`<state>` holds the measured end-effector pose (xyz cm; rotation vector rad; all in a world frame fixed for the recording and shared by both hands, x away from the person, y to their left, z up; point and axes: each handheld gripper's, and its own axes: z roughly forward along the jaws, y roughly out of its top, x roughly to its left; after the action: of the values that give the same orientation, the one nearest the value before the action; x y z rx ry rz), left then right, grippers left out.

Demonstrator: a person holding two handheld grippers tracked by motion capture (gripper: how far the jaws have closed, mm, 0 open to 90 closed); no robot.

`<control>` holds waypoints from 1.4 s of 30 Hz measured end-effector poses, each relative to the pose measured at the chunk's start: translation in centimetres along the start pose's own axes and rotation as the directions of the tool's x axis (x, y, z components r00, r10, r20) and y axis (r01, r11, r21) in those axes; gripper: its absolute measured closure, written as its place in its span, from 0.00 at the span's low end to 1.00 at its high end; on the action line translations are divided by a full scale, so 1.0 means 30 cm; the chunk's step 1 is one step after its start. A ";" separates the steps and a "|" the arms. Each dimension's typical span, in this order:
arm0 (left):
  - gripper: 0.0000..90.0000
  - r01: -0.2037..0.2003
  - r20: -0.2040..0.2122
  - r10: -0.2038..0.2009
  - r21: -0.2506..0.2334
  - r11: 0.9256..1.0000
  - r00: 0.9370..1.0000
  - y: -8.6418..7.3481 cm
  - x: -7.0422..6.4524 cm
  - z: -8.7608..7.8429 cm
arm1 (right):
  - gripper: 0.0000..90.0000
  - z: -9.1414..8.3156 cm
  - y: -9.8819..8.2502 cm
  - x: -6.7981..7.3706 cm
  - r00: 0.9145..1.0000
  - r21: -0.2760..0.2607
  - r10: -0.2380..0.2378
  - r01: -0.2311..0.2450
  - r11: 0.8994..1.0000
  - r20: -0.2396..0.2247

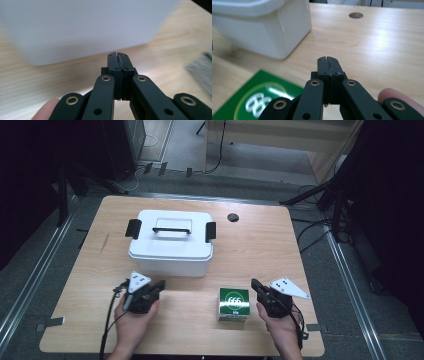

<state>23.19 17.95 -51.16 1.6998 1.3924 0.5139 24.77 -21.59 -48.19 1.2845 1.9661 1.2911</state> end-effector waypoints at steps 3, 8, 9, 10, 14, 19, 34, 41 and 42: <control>1.00 0.025 -0.035 -0.025 -0.016 1.000 0.999 0.010 0.059 -0.022 | 1.00 0.018 0.036 0.004 1.000 -0.005 -0.001 0.001 1.000 -0.005; 1.00 0.101 -0.115 -0.108 -0.066 0.993 0.987 0.062 0.206 -0.058 | 1.00 0.094 0.141 0.054 0.997 -0.017 -0.066 0.066 0.998 -0.030; 1.00 0.106 -0.124 -0.115 -0.071 0.992 0.986 0.074 0.223 -0.060 | 1.00 0.111 0.155 0.066 0.996 -0.016 -0.083 0.083 0.996 -0.033; 1.00 0.108 -0.131 -0.117 -0.077 0.991 0.984 0.087 0.236 -0.060 | 1.00 0.130 0.168 0.077 0.994 -0.014 -0.101 0.100 0.995 -0.032; 1.00 0.105 -0.156 -0.117 -0.083 0.991 0.981 0.136 0.272 -0.048 | 1.00 0.211 0.210 0.116 0.991 0.014 -0.122 0.123 0.992 -0.055; 1.00 0.092 -0.148 -0.102 -0.073 0.993 0.984 0.187 0.281 -0.019 | 1.00 0.297 0.247 0.152 0.990 0.052 -0.121 0.125 0.991 -0.074; 1.00 0.037 -0.124 -0.041 -0.038 0.999 0.991 0.212 0.234 0.037 | 1.00 0.360 0.248 0.171 0.984 0.089 -0.151 0.159 0.983 -0.095; 1.00 0.033 -0.114 -0.037 -0.036 0.999 0.993 0.214 0.214 0.047 | 1.00 0.345 0.237 0.150 0.986 0.078 -0.146 0.152 0.985 -0.081; 1.00 0.031 -0.113 -0.035 -0.038 0.999 0.993 0.213 0.206 0.052 | 1.00 0.343 0.235 0.146 0.986 0.080 -0.148 0.154 0.985 -0.078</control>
<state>29.92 23.11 -48.04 1.6380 1.4808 0.6223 33.81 -12.16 -46.16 1.1163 2.1454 1.2071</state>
